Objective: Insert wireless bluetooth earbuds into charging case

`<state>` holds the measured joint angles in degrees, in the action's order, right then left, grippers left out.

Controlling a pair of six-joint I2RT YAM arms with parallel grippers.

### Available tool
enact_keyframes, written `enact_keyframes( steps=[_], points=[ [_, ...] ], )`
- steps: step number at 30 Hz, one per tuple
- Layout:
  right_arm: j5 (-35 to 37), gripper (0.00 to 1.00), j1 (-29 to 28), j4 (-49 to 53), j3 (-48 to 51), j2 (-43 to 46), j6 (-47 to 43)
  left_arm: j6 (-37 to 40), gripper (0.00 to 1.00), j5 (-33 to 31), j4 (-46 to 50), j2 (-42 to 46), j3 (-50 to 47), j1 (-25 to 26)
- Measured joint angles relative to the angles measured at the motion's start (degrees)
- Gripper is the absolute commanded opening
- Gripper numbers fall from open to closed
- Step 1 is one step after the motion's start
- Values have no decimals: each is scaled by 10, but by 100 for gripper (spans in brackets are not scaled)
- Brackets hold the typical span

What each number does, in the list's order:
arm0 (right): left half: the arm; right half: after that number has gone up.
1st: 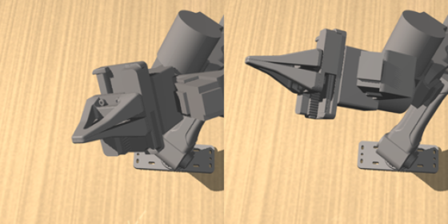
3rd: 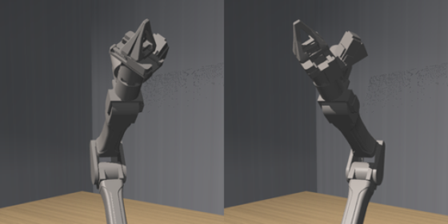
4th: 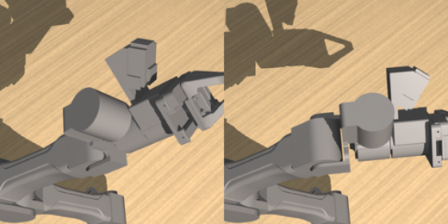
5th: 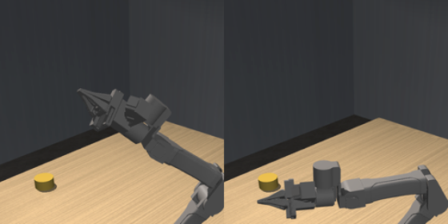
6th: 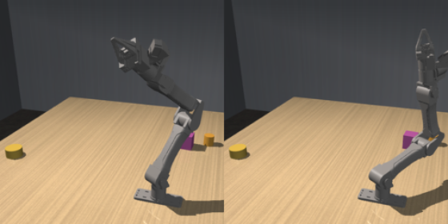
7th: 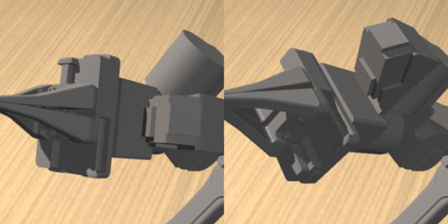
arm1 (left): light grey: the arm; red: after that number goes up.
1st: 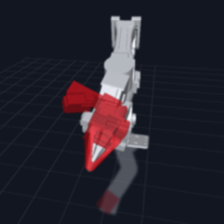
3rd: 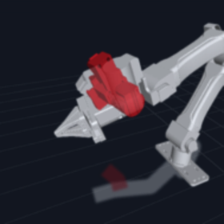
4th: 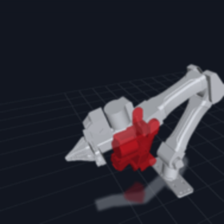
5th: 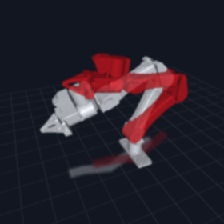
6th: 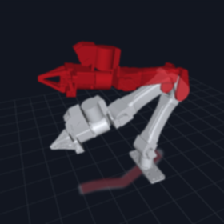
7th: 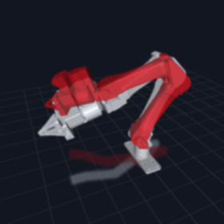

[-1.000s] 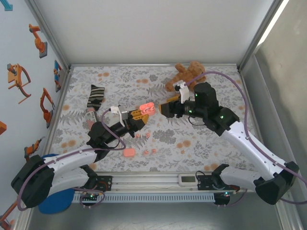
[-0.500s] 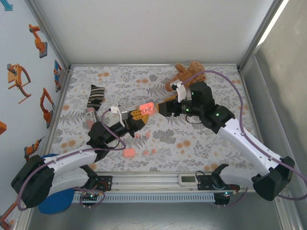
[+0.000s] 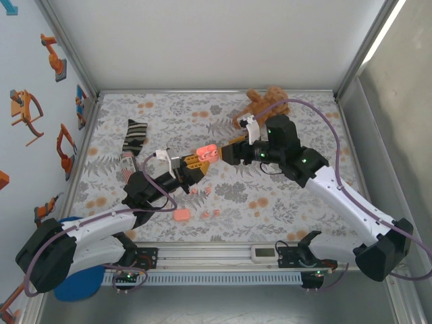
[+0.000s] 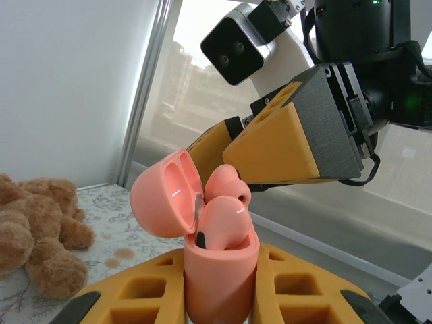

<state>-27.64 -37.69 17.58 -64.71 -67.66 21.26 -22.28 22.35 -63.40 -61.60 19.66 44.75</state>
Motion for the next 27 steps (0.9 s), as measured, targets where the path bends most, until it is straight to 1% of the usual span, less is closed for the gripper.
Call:
enact_keyframes(
  steps=[18,24,27],
  points=[
    [-13,64,-4,-1,0,0,0,0,0,0,2,0,0,2],
    [-4,76,-2,-1,7,27,-1,0,0,0,3,2,0,2],
    [-19,84,9,-18,13,51,7,0,0,0,4,6,-1,2]
  ],
)
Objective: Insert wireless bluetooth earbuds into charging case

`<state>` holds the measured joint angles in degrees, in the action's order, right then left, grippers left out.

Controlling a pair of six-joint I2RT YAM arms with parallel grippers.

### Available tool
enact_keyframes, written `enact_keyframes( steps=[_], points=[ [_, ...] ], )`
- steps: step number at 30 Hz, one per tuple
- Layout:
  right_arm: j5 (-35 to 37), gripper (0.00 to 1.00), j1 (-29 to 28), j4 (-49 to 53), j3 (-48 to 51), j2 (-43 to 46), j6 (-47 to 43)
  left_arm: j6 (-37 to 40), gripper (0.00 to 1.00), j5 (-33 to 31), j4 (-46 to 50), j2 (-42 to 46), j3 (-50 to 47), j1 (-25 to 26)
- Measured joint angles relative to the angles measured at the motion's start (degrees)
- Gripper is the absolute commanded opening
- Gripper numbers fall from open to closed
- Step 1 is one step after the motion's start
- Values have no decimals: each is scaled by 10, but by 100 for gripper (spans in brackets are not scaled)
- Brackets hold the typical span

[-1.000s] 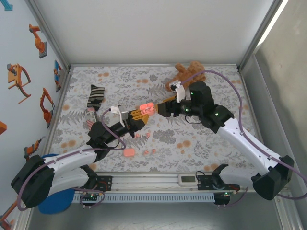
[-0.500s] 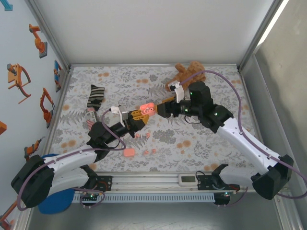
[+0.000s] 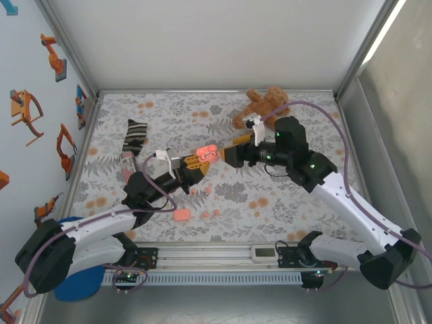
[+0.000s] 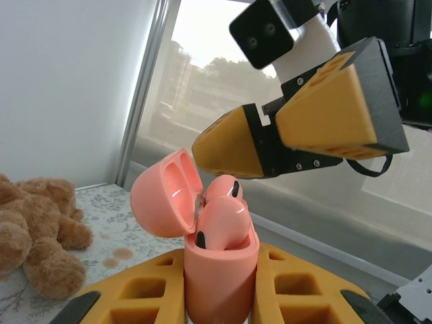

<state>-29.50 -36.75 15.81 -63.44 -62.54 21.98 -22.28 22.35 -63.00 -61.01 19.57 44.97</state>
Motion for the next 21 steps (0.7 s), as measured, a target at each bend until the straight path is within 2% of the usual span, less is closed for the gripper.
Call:
enact_keyframes(
  steps=[3,10,21],
  points=[
    [-33,91,11,-44,17,18,21,0,0,2,-1,3,-3,0],
    [-83,98,13,-94,45,18,58,-1,0,17,-8,3,-4,7],
    [-141,99,13,-104,45,-14,71,-4,0,32,-20,0,-4,12]
  ],
)
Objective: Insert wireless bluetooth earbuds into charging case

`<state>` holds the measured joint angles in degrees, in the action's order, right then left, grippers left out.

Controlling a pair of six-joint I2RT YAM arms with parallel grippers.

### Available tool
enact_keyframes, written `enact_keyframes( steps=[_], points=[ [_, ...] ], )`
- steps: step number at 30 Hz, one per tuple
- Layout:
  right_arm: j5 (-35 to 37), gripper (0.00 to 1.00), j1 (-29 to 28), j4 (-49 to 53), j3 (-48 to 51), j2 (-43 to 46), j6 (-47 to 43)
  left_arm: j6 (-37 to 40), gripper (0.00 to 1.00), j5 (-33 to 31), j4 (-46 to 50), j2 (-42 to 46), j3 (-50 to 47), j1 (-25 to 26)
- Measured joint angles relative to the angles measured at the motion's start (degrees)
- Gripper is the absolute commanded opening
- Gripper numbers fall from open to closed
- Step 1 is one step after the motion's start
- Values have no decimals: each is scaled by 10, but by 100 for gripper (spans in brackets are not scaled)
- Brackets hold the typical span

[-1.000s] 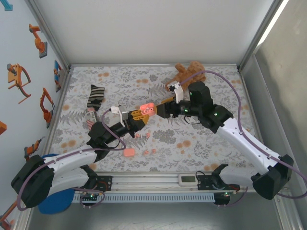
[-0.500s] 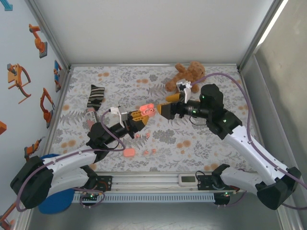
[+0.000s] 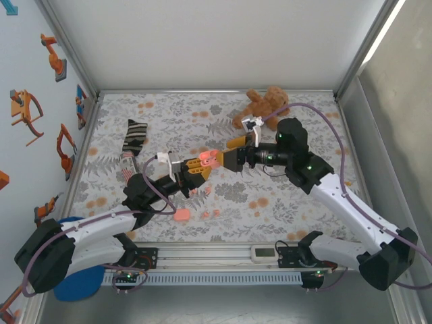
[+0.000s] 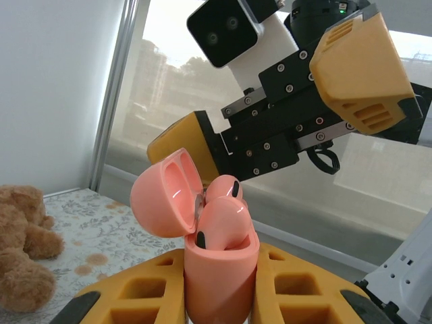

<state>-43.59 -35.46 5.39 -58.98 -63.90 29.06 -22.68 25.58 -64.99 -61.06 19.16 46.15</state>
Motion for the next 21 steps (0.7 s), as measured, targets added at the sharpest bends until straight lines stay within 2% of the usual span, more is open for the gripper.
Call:
enact_keyframes(
  steps=[11,21],
  points=[
    [-80,94,0,-38,0,-14,24,0,0,-1,0,-3,0,0],
    [-105,93,-1,-44,0,-28,29,0,0,-1,0,-4,0,1]
  ],
)
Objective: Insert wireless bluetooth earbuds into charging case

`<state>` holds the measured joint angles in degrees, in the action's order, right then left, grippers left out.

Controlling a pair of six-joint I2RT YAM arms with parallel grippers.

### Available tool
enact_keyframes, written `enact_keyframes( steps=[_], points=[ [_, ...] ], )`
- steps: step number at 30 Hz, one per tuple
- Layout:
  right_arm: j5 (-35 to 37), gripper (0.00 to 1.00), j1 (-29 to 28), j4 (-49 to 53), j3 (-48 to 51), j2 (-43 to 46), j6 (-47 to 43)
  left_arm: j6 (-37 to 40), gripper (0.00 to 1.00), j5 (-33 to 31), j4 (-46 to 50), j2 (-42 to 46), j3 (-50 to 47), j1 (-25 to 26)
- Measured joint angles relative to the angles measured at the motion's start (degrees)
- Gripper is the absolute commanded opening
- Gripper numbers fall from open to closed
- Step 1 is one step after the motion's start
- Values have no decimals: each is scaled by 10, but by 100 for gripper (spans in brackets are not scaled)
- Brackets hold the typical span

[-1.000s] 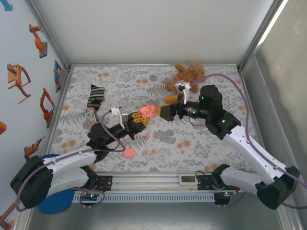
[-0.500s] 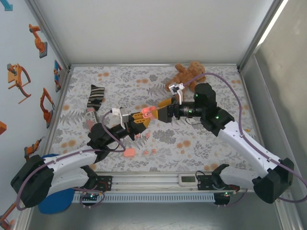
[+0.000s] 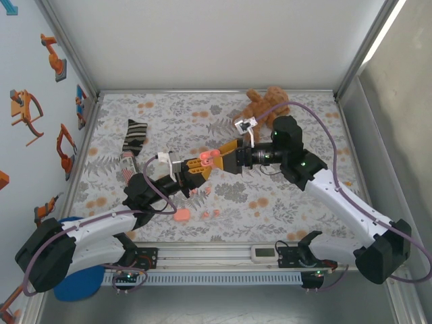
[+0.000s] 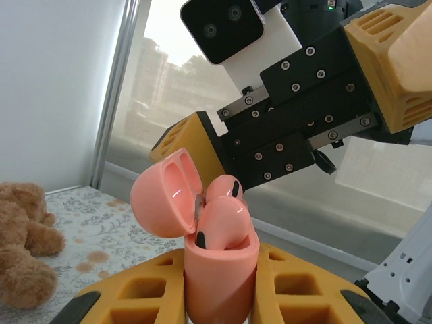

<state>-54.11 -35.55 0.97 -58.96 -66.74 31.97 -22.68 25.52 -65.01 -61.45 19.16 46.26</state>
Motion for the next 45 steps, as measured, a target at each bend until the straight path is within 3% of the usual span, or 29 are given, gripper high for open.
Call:
enact_keyframes(
  steps=[13,28,38,45],
  points=[
    [-5,81,-3,0,0,-3,1,0,0,0,2,-3,7,5],
    [-4,79,-6,17,-9,28,-21,0,0,-2,16,-15,8,6],
    [56,79,-6,110,-38,44,-104,0,0,3,19,-15,8,7],
    [73,81,-7,148,-29,89,-218,1,0,31,20,-11,8,10]
  ],
)
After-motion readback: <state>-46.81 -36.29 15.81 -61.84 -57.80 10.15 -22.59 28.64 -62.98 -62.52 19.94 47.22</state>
